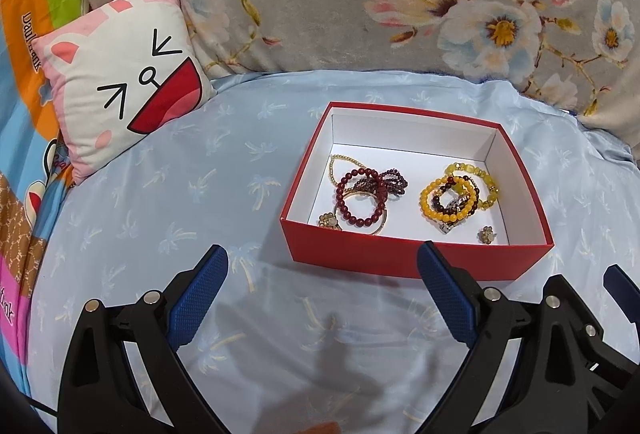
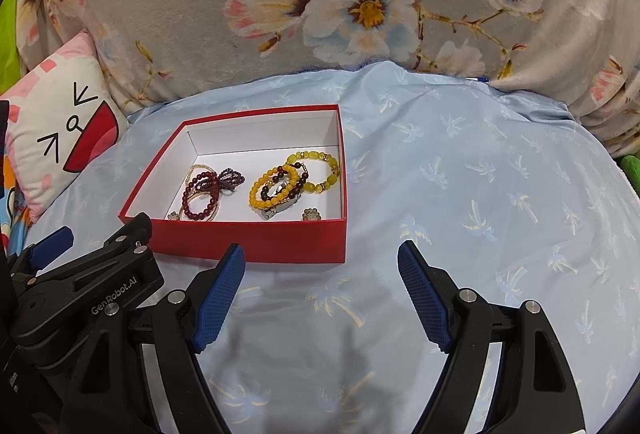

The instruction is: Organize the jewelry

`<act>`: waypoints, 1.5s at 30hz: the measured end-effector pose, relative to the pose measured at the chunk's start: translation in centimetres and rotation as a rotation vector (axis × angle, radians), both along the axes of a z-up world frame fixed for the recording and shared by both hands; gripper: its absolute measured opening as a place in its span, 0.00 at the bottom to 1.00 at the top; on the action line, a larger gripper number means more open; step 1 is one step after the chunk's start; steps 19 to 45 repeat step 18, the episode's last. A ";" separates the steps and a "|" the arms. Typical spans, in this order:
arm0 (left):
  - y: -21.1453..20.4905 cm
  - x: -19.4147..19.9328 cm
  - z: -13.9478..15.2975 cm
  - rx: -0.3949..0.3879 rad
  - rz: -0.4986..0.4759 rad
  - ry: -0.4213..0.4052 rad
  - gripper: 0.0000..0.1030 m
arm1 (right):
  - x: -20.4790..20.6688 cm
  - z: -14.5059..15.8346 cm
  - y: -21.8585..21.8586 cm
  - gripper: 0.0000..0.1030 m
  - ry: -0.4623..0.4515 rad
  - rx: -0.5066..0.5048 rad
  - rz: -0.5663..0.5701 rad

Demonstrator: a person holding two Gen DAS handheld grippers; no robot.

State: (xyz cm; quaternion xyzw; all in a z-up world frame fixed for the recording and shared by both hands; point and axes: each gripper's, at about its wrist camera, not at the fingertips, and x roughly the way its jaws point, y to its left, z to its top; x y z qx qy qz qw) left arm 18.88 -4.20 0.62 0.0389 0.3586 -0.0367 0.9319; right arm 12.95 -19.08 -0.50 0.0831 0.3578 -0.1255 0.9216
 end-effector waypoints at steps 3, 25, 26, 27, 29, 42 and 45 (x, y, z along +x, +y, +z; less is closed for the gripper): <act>0.2 0.1 -0.1 -0.007 0.008 0.006 0.88 | 0.0 0.0 0.1 0.73 0.001 0.001 0.001; 0.2 0.3 -0.6 0.002 0.022 0.017 0.88 | 0.2 -0.3 0.4 0.74 0.008 -0.007 -0.001; 0.2 0.3 -0.6 0.002 0.022 0.017 0.88 | 0.2 -0.3 0.4 0.74 0.008 -0.007 -0.001; 0.2 0.3 -0.6 0.002 0.022 0.017 0.88 | 0.2 -0.3 0.4 0.74 0.008 -0.007 -0.001; 0.2 0.3 -0.6 0.002 0.022 0.017 0.88 | 0.2 -0.3 0.4 0.74 0.008 -0.007 -0.001; 0.2 0.3 -0.6 0.002 0.022 0.017 0.88 | 0.2 -0.3 0.4 0.74 0.008 -0.007 -0.001; 0.2 0.3 -0.6 0.002 0.022 0.017 0.88 | 0.2 -0.3 0.4 0.74 0.008 -0.007 -0.001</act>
